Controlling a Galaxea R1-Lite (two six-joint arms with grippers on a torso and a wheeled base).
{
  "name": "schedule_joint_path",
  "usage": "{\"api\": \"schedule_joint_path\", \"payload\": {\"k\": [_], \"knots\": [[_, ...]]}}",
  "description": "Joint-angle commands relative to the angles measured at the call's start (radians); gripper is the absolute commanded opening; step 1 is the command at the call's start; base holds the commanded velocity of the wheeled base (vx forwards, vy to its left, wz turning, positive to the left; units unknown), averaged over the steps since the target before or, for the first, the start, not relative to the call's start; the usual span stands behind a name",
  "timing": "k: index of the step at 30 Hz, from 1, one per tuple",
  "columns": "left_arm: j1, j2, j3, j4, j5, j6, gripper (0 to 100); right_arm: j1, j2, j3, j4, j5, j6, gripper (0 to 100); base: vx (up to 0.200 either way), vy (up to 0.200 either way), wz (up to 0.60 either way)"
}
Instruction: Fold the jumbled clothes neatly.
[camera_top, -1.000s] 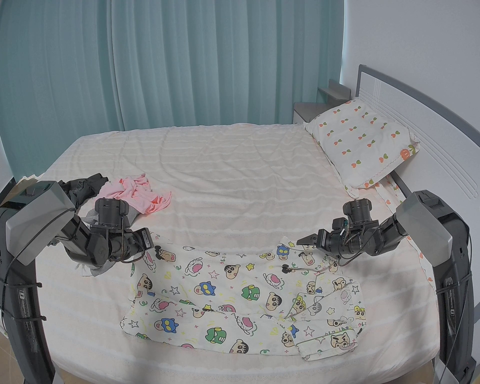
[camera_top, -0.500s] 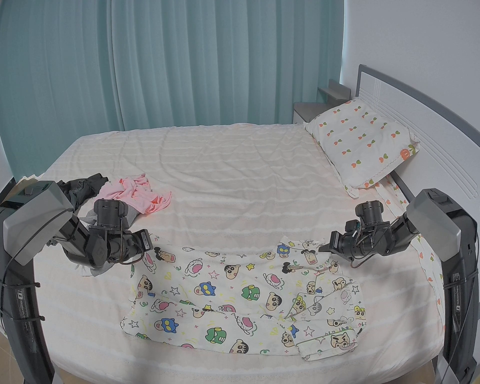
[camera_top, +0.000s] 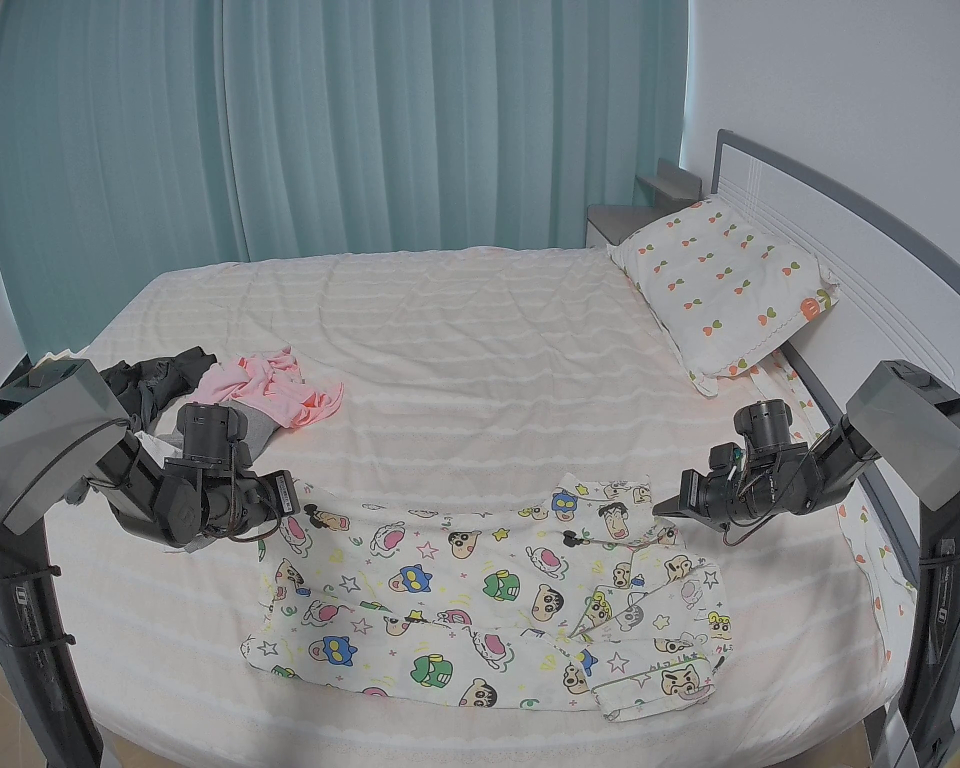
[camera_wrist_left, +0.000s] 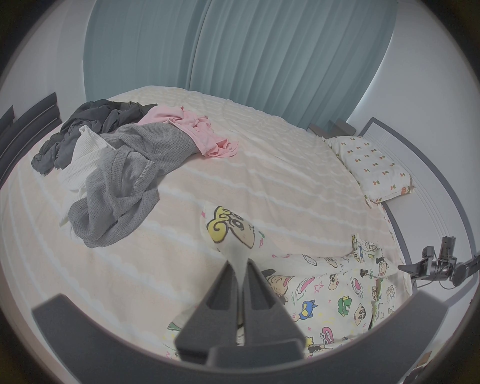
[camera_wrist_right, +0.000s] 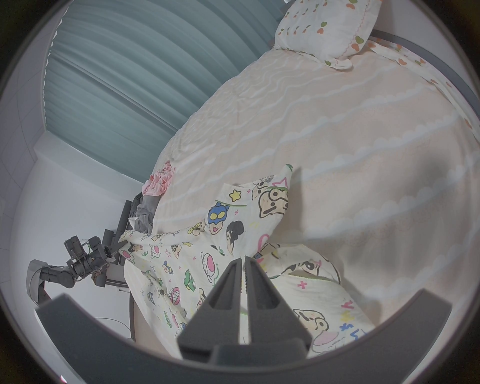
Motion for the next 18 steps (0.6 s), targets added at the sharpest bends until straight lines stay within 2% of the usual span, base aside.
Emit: {"api": "schedule_joint_path", "payload": {"k": [1,2,3,18], "knots": [[0.000,-0.009,0.009,-0.001,0.001,0.001,0,0.002,0.036,-0.035,0.000,-0.004,-0.006,0,0.000,0.000,0.00],[-0.002,-0.009,0.011,-0.001,0.001,-0.001,0,0.002,0.058,-0.059,0.001,-0.006,-0.008,0,0.000,0.000,0.00],[-0.002,-0.009,0.013,-0.001,0.001,0.001,0,0.002,0.073,-0.079,0.006,-0.006,-0.006,100,0.000,0.000,0.00],[-0.005,0.005,0.003,-0.002,0.001,0.001,0,0.005,0.168,-0.191,0.009,-0.019,-0.011,100,0.000,0.000,0.00]]}}
